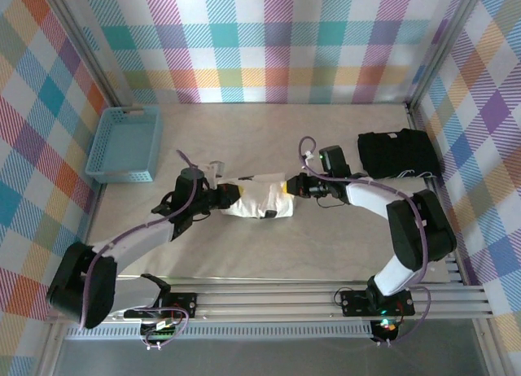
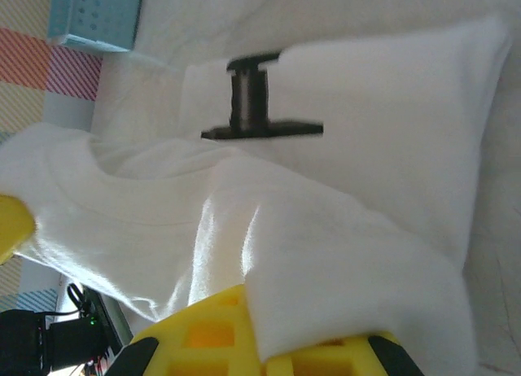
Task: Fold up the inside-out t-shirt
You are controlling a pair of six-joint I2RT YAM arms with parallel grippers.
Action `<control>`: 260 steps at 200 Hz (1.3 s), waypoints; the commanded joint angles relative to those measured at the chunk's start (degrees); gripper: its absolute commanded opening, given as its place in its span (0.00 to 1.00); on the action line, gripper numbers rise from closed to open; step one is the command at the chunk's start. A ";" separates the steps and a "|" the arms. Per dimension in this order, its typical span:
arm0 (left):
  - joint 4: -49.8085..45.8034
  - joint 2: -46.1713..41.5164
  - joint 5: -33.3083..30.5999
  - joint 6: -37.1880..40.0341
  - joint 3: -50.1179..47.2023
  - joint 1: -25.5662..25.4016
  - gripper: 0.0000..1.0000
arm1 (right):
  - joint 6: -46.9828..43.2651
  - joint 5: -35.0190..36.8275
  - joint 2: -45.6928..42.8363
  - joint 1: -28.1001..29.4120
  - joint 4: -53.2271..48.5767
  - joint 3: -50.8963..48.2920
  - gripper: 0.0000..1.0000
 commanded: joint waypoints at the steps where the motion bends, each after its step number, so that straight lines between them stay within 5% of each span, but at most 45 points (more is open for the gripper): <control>1: -0.37 -2.10 -8.70 6.83 0.62 -0.23 0.00 | -3.11 0.80 -1.55 0.11 5.19 2.22 0.00; 92: -1.45 10.27 -16.22 7.91 0.99 0.69 0.00 | -5.97 4.08 16.84 0.37 -3.32 18.50 0.00; 137: 0.92 16.91 -23.45 5.57 -0.94 0.73 0.00 | -7.98 10.72 28.28 0.37 -18.88 30.52 0.09; 181: -4.56 13.80 -24.26 4.71 0.90 0.75 0.29 | -9.15 17.04 27.45 0.37 -31.08 36.20 0.25; 211: -18.13 8.22 -33.28 0.20 5.23 0.74 0.54 | -11.31 22.28 20.00 0.37 -34.06 34.65 0.35; 229: -22.22 5.38 -33.25 0.42 7.46 0.73 0.58 | -12.14 18.86 16.14 0.80 -30.62 32.59 0.39; 260: -15.34 4.63 -21.62 1.56 8.71 0.73 0.57 | -9.97 8.15 17.73 3.47 -21.23 32.29 0.39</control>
